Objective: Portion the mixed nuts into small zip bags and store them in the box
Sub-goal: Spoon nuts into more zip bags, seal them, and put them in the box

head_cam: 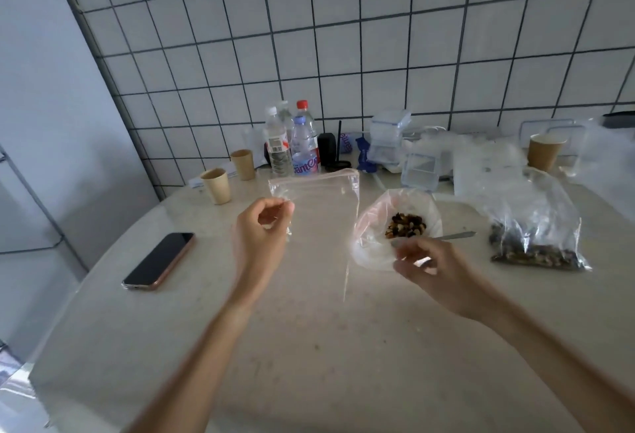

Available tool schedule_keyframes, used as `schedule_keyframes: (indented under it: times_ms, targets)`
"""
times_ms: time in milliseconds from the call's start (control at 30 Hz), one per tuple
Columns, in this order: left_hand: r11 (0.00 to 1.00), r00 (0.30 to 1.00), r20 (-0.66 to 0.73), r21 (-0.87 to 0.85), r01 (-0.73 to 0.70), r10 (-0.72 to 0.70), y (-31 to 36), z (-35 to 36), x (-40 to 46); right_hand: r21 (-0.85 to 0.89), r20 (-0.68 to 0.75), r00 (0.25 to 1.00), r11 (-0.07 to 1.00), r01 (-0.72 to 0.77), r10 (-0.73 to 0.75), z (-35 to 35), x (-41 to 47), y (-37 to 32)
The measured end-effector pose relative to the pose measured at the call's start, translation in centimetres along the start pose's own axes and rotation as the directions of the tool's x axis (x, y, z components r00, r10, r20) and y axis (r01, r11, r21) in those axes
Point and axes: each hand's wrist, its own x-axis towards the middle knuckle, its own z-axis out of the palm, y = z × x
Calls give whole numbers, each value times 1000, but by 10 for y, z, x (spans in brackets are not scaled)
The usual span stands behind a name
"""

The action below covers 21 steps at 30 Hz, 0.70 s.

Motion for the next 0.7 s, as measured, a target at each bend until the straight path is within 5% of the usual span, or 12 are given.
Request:
schedule_keyframes:
  times_ms: [133, 367, 567, 700]
  targets:
    - [992, 994, 36, -70, -103, 106, 31, 15, -16, 395, -60, 996, 918, -36, 65, -13, 11, -45]
    - [977, 975, 107, -107, -183, 194, 68, 54, -48, 560, -139, 950, 813, -158, 281, -39, -1, -89]
    - [973, 935, 284, -152, -175, 213, 86, 70, -63, 551, -289, 898, 825, -127, 331, -48, -10, -87]
    - [972, 941, 338, -222, 81, -1, 97, 79, -62, 389, -368, 899, 917, -85, 239, -48, -13, -86]
